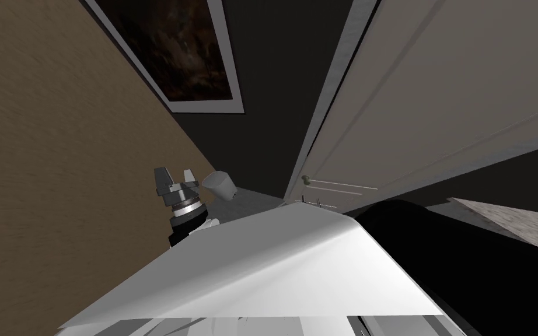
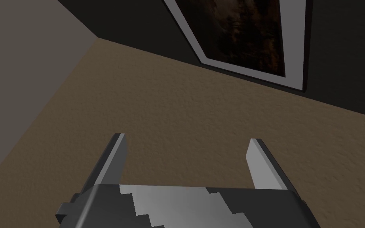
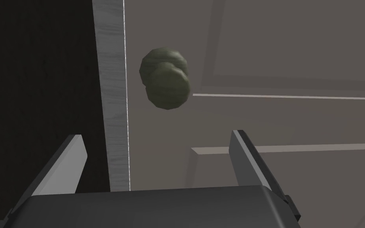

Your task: Pull the door open

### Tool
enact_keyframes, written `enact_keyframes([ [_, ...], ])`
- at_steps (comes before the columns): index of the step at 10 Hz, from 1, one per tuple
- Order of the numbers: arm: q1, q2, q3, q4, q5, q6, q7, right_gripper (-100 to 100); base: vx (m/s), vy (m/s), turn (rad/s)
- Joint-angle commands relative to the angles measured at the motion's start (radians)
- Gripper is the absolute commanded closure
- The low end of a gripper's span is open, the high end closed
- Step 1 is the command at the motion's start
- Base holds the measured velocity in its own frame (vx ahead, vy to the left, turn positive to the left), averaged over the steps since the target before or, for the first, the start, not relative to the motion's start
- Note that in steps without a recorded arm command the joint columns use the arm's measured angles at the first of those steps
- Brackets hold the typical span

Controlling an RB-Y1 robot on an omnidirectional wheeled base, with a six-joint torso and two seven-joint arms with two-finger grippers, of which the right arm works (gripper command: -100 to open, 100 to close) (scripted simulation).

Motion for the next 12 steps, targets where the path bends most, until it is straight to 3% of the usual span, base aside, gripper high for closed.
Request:
enact_keyframes([
  [1,0.001,-0.005,0.003,0.034,-0.016,-0.016,-0.037,-100,0.152,-0.053,0.11],
  [6,0.012,-0.01,0.013,0.1,-0.051,-0.052,-0.114,-100,0.144,-0.077,0.08],
  [7,0.009,-0.009,0.012,0.092,-0.046,-0.046,-0.101,-100,0.065,-0.034,0.021],
  [10,-0.045,-0.079,-0.017,0.151,-0.067,-0.019,-0.164,-100,0.113,-0.005,-0.029],
  [12,-0.067,-0.108,-0.028,0.174,-0.075,-0.007,-0.188,-100,0.11,-0.006,-0.015],
])
